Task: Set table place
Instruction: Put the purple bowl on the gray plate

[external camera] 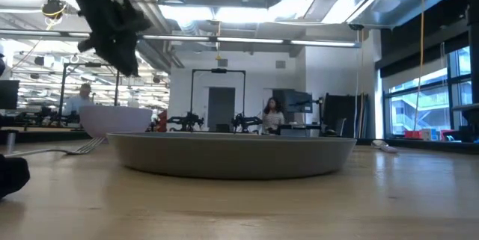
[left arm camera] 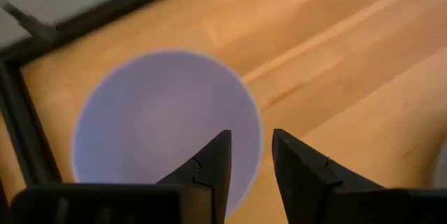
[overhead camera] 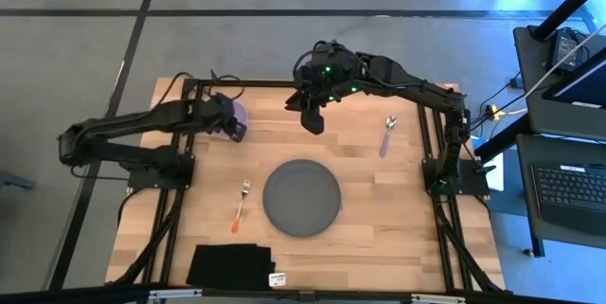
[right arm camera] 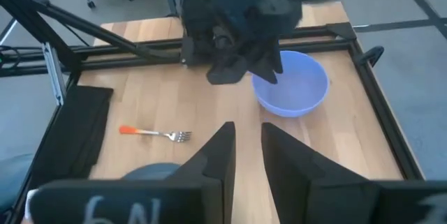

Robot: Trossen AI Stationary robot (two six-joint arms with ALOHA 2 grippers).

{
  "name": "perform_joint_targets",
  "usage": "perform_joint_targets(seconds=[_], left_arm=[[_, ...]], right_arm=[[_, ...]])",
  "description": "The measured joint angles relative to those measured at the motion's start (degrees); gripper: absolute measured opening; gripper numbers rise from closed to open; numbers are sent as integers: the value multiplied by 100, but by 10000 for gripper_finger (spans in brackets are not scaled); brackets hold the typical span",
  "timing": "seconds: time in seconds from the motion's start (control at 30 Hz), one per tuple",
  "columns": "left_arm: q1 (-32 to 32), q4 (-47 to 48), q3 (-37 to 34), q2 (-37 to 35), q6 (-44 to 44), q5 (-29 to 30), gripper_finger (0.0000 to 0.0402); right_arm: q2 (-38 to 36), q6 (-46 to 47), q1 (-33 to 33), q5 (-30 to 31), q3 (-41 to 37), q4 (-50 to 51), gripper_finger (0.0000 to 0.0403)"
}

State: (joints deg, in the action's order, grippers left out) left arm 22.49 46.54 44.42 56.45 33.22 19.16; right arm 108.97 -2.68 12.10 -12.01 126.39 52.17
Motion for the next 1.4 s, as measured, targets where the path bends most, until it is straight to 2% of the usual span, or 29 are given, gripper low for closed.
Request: perform_joint_targets(seconds=[0.27,0.43,0.7,0.87,1.0,1.07,1.23,1.4], left_arm=[[508,-105,0,1043,-283,-537,123],[650,-617,0,1507,-525,-1061,134],[891,-502,0,2138,-620,-1117,135],[910,-556,0,2479,-979,-1023,101],[826,-529,31,2491,-1128,-837,31],[774,-429,129,2425,-1155,-760,11],[627,20,636,2263,-1282,-710,8],[276,832,1500,2222,-1247,-598,8]], right_arm=[[0,-72,0,0,0,56,74],[0,-83,0,0,0,56,74],[0,-99,0,0,-2,54,74],[0,-204,0,0,-2,54,74],[0,-298,0,2,-2,51,74],[0,-267,0,0,-2,51,74],[0,-230,0,0,-2,188,74],[-55,-212,34,-3,-10,614,74]])
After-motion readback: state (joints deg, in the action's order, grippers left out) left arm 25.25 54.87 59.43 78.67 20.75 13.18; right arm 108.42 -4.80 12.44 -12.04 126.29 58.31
